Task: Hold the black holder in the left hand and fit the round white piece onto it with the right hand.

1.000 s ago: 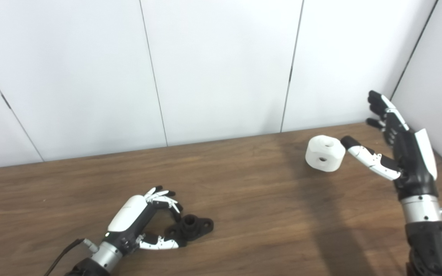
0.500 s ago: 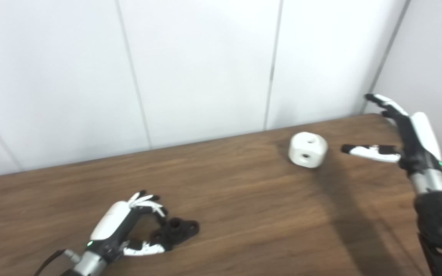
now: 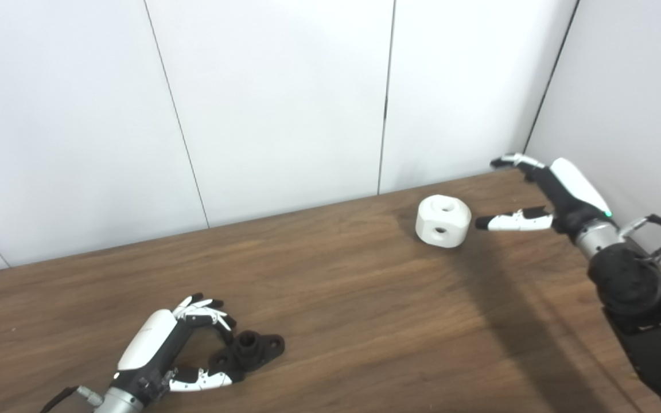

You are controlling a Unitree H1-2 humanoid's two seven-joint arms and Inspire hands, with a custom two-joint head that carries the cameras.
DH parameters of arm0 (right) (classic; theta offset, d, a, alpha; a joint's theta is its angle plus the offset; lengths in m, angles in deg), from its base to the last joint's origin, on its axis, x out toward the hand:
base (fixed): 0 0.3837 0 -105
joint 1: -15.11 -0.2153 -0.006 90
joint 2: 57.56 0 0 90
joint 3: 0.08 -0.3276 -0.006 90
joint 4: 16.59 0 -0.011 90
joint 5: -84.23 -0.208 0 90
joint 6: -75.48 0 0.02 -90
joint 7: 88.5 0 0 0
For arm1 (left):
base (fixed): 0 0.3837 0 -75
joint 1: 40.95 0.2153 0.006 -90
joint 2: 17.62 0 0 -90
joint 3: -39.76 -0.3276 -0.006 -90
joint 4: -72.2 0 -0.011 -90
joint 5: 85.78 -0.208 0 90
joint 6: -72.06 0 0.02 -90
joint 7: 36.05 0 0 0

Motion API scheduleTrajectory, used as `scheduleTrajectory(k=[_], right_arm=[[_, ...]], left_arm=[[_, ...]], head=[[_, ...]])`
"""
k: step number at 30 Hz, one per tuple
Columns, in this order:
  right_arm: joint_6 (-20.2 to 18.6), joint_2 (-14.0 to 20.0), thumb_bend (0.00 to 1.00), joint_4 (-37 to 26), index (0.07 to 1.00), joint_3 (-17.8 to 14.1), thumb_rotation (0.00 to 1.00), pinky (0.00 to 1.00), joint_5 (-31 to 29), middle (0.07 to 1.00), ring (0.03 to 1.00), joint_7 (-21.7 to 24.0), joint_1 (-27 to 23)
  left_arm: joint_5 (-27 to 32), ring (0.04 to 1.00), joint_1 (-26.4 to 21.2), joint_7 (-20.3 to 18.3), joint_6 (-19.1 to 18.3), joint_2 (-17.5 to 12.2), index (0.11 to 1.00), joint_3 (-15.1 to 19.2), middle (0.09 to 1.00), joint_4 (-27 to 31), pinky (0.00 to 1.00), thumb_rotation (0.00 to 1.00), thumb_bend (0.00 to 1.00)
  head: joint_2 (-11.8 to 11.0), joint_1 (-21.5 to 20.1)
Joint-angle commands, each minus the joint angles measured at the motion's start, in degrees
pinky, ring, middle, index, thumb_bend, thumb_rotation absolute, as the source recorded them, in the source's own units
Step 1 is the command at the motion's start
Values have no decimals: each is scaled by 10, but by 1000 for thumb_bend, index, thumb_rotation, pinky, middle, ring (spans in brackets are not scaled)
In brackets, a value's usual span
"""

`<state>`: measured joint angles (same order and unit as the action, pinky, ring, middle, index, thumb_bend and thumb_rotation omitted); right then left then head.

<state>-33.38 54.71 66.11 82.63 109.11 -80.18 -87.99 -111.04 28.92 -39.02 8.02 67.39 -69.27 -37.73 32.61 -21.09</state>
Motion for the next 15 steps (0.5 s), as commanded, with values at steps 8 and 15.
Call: scheduleTrajectory(k=[8, 15], right_arm=[[-24, -3, 868, 17, 769, 30, 428, 821, 26, 901, 953, -4, -62], [-19, -20, 859, 37, 761, 41, 433, 861, 22, 913, 988, -8, -71]], left_arm=[[-3, 860, -5, -3, 8, -12, 481, 7, 676, 1, 988, 45, 521], [-2, 858, -5, -7, 8, -14, 481, 10, 674, 8, 987, 45, 520]], head=[[-1, -9], [-3, -14]])
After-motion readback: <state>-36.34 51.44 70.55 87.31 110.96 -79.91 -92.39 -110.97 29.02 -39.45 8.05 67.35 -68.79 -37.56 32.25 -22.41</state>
